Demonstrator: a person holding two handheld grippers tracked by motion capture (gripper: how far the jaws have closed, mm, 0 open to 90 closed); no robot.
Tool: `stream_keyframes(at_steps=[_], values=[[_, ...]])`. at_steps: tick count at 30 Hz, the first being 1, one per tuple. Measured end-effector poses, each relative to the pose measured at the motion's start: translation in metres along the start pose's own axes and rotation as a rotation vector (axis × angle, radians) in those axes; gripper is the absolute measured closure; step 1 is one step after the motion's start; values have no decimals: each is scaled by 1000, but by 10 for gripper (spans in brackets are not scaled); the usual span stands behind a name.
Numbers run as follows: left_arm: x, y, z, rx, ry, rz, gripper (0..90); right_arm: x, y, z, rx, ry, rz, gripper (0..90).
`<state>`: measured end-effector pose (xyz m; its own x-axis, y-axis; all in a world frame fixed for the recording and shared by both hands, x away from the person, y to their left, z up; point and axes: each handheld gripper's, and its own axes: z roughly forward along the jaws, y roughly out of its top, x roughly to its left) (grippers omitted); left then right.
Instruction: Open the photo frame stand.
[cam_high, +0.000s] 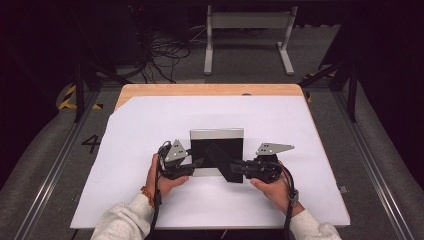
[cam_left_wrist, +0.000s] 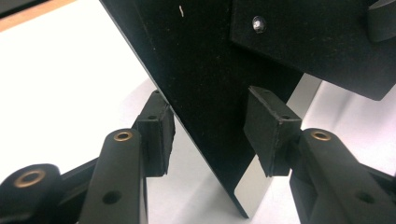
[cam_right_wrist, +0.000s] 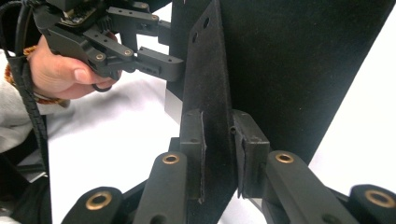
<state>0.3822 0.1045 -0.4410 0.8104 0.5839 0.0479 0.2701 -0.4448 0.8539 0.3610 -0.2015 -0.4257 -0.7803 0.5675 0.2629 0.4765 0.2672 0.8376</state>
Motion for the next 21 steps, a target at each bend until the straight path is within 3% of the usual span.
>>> stream_keyframes(at_steps=[3,5,21], values=[[0,2,-3,-12,47,39,589,2,1,3,3,-10,-16,788],[1,2,-4,-13,50,49,596,3,1,5,8,-14,-23,792],[-3,-1,-15,-24,0,60,675,12,-9,4,27,-28,-56,801]])
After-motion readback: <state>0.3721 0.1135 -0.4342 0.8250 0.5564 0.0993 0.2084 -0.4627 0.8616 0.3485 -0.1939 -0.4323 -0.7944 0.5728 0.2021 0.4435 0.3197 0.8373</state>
